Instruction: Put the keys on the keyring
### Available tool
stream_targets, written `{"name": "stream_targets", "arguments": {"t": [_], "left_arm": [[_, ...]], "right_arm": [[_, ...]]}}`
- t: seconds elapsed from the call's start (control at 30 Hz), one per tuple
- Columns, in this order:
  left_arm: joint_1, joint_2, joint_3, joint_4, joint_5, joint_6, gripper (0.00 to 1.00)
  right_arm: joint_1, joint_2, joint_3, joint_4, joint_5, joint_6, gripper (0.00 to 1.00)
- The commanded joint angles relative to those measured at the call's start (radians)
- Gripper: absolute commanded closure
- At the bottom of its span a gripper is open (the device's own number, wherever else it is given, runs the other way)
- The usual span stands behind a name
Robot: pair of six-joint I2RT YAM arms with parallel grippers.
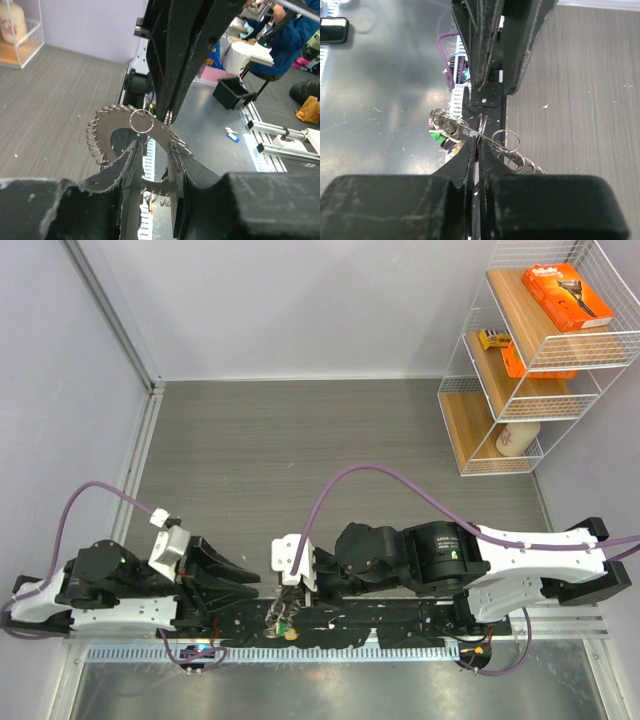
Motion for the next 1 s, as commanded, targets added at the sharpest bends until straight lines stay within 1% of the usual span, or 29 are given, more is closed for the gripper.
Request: {"name": "stream_targets", "arguments": {"t": [0.0,0.13,0.27,0.53,0.67,0.97], "left_arm": [[0.000,0.077,0.063,-0.073,0.000,-0.032,0.68],[0.000,0.128,0.103,-0.110,0.066,-0.026,0.67],[0.000,0.158,0.125,-0.110,0.135,-0.012,0.67],[0.000,0.246,0.178,-0.173,0.279,0.008,0.67],[0.000,0.277,0.192,-0.217,0.275,0.017,0.68],[0.000,0.271,0.217,-0.268,0.207,0.028,0.69]], "right_arm": [[0.004,-0.001,0.012,0.037,-0.071,0.070,0.95],[0.002,0.014,0.009,0.033,-0.102,0.119,0.95],[0.001,0.027,-0.004,0.042,-0.132,0.151,0.95],[-0.001,0.059,0.018,0.043,-0.149,0.194,0.95],[0.001,0.070,0.035,0.039,-0.151,0.189,0.95],[0.001,0.082,0.053,0.025,-0.154,0.191,0.95]]}}
